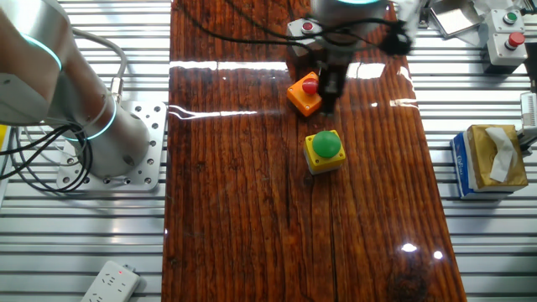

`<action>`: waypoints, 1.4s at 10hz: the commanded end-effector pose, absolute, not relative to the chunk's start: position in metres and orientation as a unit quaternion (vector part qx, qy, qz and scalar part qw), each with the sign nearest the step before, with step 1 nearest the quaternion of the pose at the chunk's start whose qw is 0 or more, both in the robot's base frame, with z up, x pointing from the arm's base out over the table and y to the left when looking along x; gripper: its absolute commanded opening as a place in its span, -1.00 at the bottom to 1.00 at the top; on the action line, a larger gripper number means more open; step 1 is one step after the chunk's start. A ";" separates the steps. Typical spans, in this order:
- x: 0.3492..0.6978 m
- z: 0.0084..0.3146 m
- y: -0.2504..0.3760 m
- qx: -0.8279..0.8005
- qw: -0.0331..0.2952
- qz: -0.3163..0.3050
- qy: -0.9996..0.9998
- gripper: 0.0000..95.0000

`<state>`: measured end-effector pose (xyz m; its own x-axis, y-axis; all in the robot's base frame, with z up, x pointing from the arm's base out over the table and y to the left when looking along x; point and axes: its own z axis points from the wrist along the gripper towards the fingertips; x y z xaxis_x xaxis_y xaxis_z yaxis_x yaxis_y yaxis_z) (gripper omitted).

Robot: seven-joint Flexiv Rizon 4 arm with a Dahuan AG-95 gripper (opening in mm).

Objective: Press three buttons from left to right in sequence

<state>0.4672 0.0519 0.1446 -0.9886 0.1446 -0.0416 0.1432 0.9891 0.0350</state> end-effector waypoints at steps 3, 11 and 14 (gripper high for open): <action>0.440 0.138 0.059 0.068 0.029 0.014 0.997 0.60; 0.418 0.125 0.058 0.066 0.039 0.019 0.997 1.00; 0.423 0.114 0.059 0.068 0.051 0.019 0.996 1.00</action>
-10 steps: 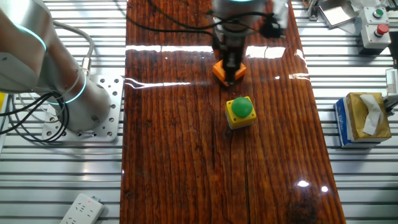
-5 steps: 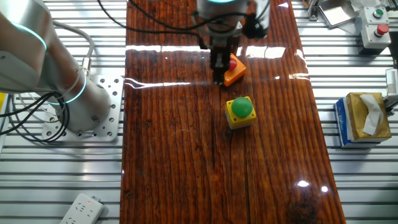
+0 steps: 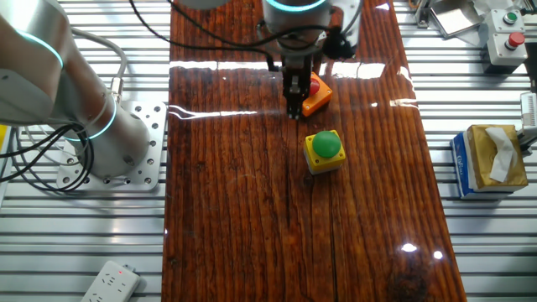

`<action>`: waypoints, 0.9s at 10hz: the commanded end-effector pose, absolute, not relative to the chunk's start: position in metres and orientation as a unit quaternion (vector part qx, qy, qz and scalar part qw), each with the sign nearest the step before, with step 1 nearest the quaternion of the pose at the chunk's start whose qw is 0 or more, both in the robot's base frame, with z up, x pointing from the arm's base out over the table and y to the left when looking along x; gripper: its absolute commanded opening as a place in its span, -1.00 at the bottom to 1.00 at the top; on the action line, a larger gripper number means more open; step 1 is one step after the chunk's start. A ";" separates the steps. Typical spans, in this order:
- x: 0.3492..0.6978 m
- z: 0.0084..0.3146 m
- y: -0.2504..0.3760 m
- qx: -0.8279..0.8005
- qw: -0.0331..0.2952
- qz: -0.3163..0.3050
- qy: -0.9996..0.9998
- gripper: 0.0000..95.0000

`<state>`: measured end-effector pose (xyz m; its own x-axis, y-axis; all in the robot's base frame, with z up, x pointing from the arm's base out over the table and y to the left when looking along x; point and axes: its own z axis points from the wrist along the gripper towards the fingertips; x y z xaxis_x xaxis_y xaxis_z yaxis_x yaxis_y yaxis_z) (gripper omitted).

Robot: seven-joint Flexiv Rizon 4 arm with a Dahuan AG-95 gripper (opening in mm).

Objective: Press three buttons from left to right in sequence

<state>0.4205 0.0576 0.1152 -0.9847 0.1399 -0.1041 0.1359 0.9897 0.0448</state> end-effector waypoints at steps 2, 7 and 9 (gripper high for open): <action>0.426 0.113 0.058 0.065 0.052 0.018 0.996 1.00; 0.443 0.114 0.052 0.054 0.050 0.016 0.997 1.00; 0.453 0.114 0.055 0.062 0.049 0.017 0.997 1.00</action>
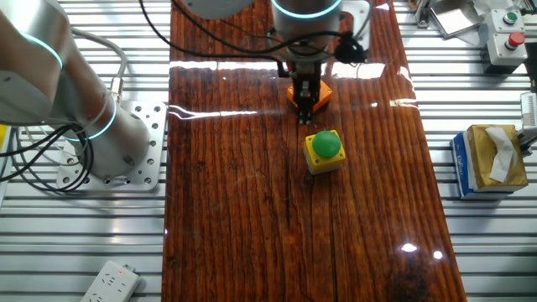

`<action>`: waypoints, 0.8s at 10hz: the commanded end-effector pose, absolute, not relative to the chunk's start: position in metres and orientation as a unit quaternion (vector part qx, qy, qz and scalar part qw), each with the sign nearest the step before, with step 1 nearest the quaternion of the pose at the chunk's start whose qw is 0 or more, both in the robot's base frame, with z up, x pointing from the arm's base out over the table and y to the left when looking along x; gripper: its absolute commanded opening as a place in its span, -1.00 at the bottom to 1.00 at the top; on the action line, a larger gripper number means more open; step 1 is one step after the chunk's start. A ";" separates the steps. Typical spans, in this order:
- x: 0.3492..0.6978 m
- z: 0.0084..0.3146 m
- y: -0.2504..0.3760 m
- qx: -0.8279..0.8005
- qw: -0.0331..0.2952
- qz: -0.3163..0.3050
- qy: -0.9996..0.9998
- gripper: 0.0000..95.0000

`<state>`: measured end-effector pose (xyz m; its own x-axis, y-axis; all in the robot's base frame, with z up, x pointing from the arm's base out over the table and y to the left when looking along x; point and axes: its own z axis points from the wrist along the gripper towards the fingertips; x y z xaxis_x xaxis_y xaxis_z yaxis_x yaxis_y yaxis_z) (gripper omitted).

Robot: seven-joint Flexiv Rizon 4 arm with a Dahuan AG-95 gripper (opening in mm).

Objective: Press three buttons from left to right in sequence

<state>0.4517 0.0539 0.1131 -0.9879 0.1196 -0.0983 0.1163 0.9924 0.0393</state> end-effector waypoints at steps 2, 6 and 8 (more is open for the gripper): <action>0.465 0.112 0.058 0.073 0.047 0.017 0.996 0.60; 0.477 0.107 0.063 0.081 0.048 0.018 0.995 0.60; 0.479 0.103 0.064 0.084 0.048 0.019 0.995 0.60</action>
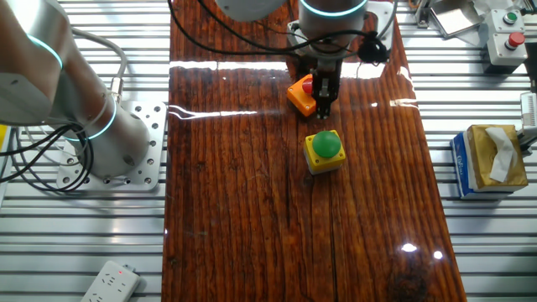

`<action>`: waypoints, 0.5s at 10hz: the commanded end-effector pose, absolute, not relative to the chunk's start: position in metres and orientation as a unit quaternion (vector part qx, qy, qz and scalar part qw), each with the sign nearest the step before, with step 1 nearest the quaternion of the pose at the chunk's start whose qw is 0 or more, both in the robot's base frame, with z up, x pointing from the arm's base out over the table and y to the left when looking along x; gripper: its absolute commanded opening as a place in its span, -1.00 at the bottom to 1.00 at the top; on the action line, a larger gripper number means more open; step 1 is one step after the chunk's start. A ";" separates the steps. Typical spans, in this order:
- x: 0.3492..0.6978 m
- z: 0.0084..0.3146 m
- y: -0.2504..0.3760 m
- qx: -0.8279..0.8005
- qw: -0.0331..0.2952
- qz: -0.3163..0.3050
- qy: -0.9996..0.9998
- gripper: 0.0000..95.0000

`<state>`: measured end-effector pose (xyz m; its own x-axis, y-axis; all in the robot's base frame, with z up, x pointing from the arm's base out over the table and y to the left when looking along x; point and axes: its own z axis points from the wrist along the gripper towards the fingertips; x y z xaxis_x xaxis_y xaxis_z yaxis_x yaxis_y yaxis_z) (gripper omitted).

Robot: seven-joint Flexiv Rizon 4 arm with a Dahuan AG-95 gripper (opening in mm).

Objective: Press three buttons from left to right in sequence

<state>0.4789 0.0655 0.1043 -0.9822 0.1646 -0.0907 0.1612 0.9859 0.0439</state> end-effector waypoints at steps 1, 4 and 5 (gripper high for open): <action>0.479 0.100 0.064 0.086 0.048 0.022 0.995 0.60; 0.479 0.097 0.063 0.080 0.036 0.029 0.996 0.60; 0.479 0.097 0.063 0.080 0.034 0.030 0.996 0.60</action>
